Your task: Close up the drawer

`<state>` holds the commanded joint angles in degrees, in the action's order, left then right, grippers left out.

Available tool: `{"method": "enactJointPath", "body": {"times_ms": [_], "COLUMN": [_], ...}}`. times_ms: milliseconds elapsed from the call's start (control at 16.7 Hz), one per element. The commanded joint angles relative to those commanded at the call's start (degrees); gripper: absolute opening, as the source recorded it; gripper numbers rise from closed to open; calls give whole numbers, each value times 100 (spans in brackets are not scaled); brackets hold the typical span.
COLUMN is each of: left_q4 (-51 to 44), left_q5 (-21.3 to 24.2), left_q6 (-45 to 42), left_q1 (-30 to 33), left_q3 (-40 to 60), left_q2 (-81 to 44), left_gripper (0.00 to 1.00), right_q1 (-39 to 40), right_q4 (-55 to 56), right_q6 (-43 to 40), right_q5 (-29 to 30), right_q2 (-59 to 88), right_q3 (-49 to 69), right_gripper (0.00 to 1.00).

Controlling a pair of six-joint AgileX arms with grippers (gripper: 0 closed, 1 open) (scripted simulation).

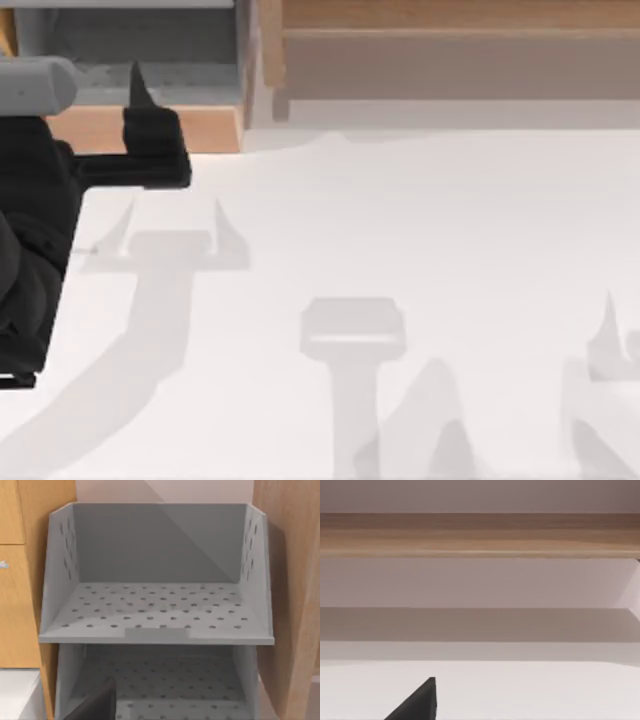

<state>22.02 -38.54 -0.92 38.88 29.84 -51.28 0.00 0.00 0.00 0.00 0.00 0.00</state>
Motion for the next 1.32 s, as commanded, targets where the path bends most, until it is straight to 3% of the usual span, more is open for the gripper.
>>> {"method": "enactJointPath", "body": {"times_ms": [240, 480, 660, 1080, 1320], "left_q4": [51, 894, 2038, 4921, 6031], "left_q5": [78, 926, 2156, 5685, 7209], "left_q6": [-59, -886, -2027, -5433, -7263], "left_q1": [-83, -930, -2196, -6118, -7571], "left_q3": [-25, -61, -131, -386, -514], "left_q2": [-16, -534, -1248, -3595, -4891], "left_gripper": [100, 100, 100, 100, 100], "right_q1": [0, 0, 0, 0, 0], "right_q4": [0, 0, 0, 0, 0], "right_q6": [0, 0, 0, 0, 0], "right_q5": [0, 0, 0, 0, 0], "right_q2": [0, 0, 0, 0, 0], "right_q3": [0, 0, 0, 0, 0], "right_gripper": [100, 100, 100, 100, 100]}}
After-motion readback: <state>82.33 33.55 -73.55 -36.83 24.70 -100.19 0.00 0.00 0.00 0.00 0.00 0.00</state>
